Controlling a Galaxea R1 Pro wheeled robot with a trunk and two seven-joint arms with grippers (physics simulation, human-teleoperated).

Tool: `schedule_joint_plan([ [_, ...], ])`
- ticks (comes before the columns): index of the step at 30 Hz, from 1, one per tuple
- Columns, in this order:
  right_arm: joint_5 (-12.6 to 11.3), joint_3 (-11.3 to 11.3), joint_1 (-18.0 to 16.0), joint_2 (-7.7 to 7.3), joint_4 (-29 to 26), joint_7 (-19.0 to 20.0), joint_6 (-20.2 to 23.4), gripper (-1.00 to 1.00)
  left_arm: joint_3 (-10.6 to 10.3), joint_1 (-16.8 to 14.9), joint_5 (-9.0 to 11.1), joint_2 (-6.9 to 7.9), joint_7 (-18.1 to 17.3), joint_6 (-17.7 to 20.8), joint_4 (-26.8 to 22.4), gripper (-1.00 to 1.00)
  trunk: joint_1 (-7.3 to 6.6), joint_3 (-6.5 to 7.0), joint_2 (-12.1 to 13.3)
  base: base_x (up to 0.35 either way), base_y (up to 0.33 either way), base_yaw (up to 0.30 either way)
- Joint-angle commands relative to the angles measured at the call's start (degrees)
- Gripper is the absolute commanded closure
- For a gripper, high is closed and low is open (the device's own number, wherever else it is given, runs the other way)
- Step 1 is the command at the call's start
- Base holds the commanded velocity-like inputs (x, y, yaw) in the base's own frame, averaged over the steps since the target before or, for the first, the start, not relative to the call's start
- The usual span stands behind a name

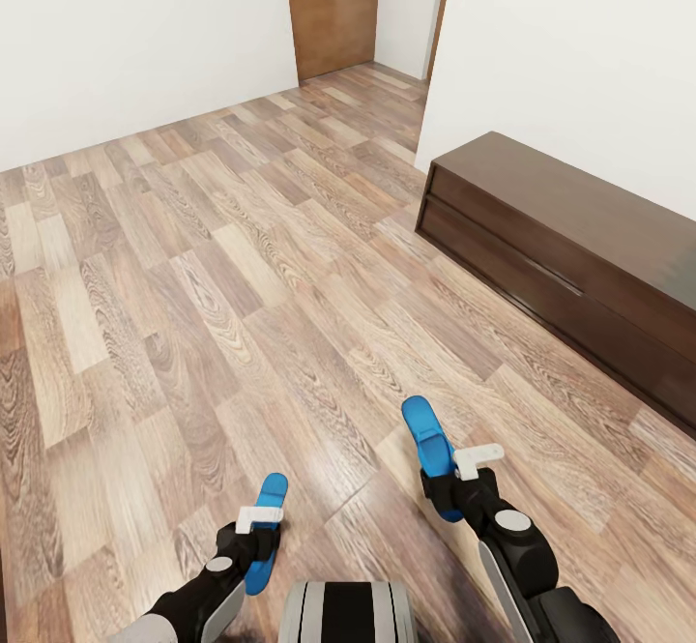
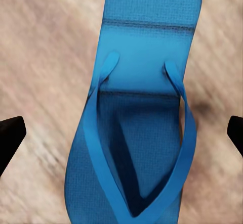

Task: In the bedroom, move the book from the bed onto either nightstand, and place the two sandals side by side next to the bed.

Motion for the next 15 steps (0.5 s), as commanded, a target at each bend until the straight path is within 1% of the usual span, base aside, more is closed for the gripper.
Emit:
schedule_joint_plan([
  [1, -0.2, 0.2, 0.0, -0.07, -0.1, -0.5, 0.3, 1.00, -0.5, -0.1, 0.4, 0.02, 0.3, -0.2, 0.0, -1.00, -0.01, -0.03, 0.0, 0.000, 0.000, 0.000],
  [8, -0.2, 0.1, 0.0, -0.16, -0.1, -0.5, 0.3, 1.00, -0.5, -0.1, 0.4, 0.02, 0.3, -0.2, 0.0, -1.00, -0.01, -0.03, 0.0, 0.000, 0.000, 0.000],
  [12, -0.2, 0.1, 0.0, -0.17, -0.1, -0.4, 0.3, 1.00, -0.5, -0.1, 0.4, 0.02, 0.3, -0.2, 0.0, -1.00, 0.09, -0.92, -0.1, 0.000, 0.000, 0.000],
  [15, -0.2, 0.1, 0.0, -0.18, -0.1, -0.4, 0.3, 1.00, -0.5, -0.1, 0.4, 0.02, 0.3, -0.2, 0.0, -1.00, 0.09, -0.92, -0.1, 0.000, 0.000, 0.000],
])
